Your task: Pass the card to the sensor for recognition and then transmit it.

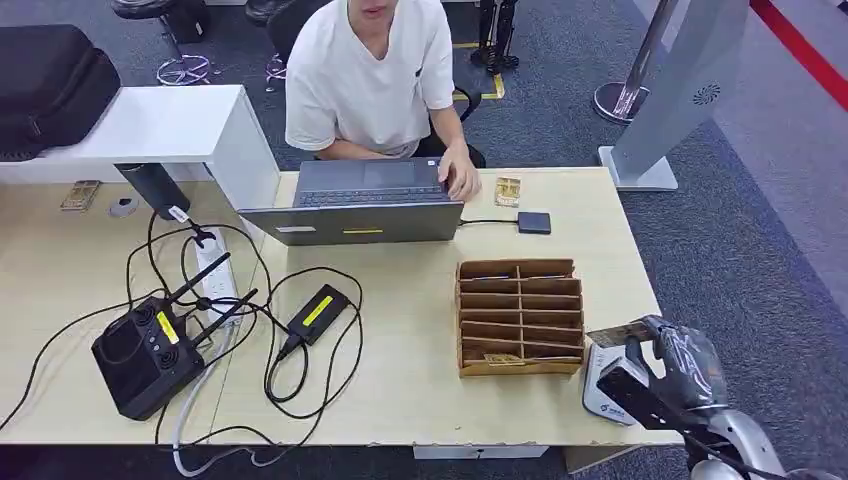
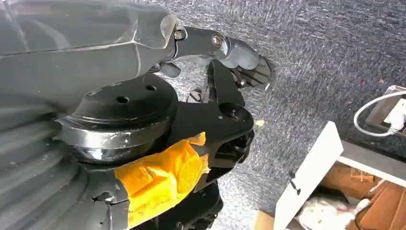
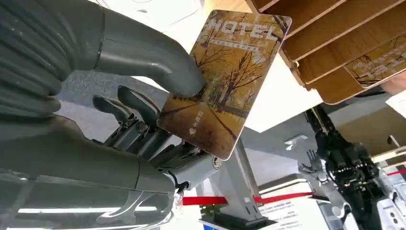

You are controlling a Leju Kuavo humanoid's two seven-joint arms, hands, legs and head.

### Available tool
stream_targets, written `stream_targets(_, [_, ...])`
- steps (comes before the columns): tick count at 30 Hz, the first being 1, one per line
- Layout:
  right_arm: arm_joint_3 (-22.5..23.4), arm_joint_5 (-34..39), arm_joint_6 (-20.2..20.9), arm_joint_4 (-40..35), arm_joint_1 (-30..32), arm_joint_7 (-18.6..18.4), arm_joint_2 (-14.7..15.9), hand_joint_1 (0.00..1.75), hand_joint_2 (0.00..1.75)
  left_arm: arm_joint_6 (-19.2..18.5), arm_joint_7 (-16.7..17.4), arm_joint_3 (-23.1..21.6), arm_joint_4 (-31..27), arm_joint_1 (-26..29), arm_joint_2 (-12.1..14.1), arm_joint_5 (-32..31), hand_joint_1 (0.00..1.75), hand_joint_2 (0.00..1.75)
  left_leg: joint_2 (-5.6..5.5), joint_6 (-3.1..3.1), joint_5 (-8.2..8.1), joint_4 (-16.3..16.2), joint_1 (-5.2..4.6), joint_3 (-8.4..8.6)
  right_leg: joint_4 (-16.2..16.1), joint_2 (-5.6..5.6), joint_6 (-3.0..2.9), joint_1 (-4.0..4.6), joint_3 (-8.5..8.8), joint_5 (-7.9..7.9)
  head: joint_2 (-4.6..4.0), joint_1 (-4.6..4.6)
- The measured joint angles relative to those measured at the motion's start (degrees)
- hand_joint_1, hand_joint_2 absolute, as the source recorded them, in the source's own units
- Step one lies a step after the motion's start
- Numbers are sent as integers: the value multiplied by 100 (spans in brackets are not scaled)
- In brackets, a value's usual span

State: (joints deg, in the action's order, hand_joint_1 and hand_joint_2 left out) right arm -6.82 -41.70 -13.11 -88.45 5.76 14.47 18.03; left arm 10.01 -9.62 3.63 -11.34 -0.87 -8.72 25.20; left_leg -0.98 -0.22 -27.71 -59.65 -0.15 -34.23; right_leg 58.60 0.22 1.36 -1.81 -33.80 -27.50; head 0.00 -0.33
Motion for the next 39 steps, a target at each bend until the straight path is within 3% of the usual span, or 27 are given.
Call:
stream_targets(16, [201,111,-256,378,290,63,-37,175,175,-2,63,116,0,2,-31,140,0,175,0,2,-3,0,0,-1,-2,0,0,0,-1,-1,0,-2])
stream_targets(24, [291,109,-337,669,564,151,-205,175,175,18,66,175,0,-1,-46,203,0,175,2,1,-6,1,1,1,-1,0,-5,1,-2,-4,0,-2])
stream_targets(39, [413,83,-332,813,513,254,-321,175,175,31,129,247,0,-1,-48,223,0,175,5,1,-6,0,2,7,-2,4,-5,2,6,-4,0,0])
